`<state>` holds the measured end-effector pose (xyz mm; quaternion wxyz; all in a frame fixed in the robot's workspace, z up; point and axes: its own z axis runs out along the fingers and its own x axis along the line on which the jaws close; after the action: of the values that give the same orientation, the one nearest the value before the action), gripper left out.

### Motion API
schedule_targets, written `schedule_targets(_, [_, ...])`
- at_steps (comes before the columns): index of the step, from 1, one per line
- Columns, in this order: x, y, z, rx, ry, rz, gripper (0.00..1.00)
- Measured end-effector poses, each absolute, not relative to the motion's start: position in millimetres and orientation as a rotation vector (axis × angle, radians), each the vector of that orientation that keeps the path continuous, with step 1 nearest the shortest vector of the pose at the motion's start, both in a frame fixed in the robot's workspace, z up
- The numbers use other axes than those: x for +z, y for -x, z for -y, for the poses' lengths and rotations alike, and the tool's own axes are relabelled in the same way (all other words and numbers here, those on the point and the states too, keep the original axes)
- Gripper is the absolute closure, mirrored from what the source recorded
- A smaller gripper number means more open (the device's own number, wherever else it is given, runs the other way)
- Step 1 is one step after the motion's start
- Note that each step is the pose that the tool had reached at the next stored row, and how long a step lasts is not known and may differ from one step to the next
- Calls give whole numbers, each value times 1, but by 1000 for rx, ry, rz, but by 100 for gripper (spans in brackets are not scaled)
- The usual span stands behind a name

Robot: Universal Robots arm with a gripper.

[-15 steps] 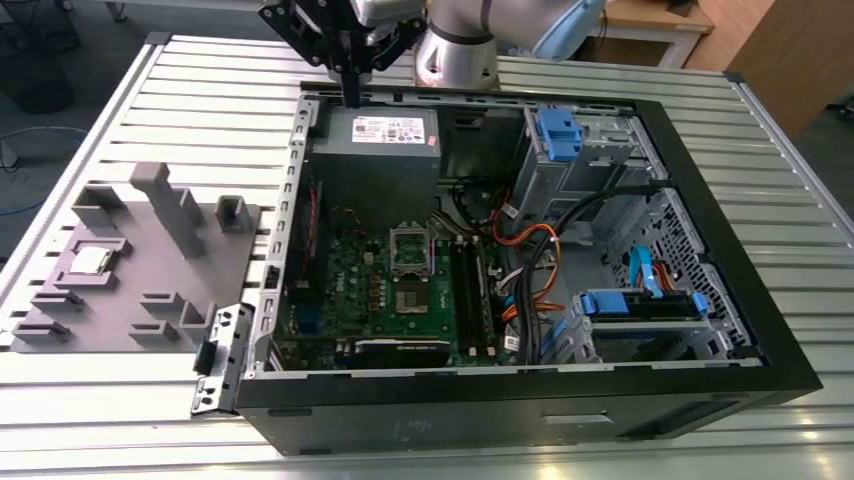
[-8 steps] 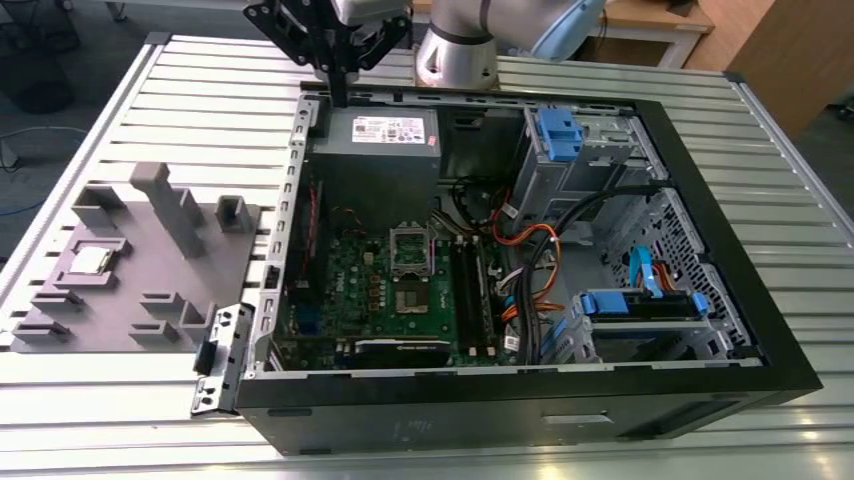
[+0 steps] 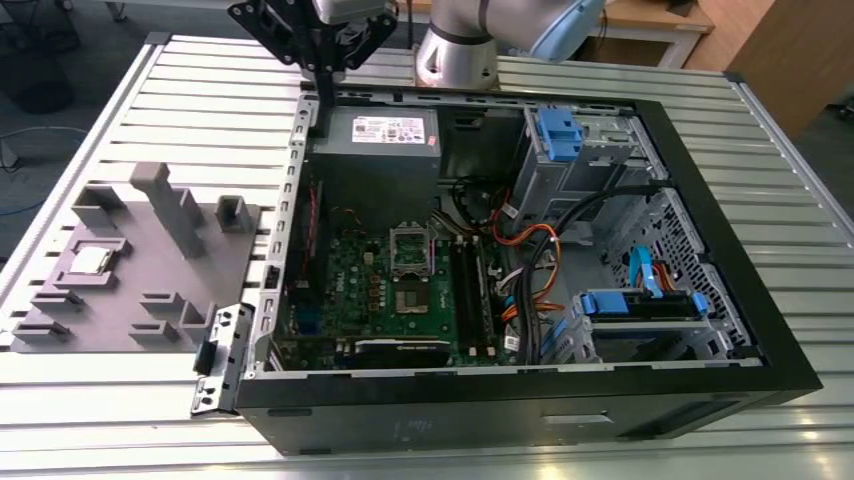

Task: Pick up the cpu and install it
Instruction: 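Reach for the cpu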

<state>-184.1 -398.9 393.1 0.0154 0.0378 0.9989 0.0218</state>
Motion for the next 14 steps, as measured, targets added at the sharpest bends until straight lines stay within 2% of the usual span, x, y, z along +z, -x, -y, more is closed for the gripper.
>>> schedule_targets(14, [393,204,399,68,-118,-3105,89])
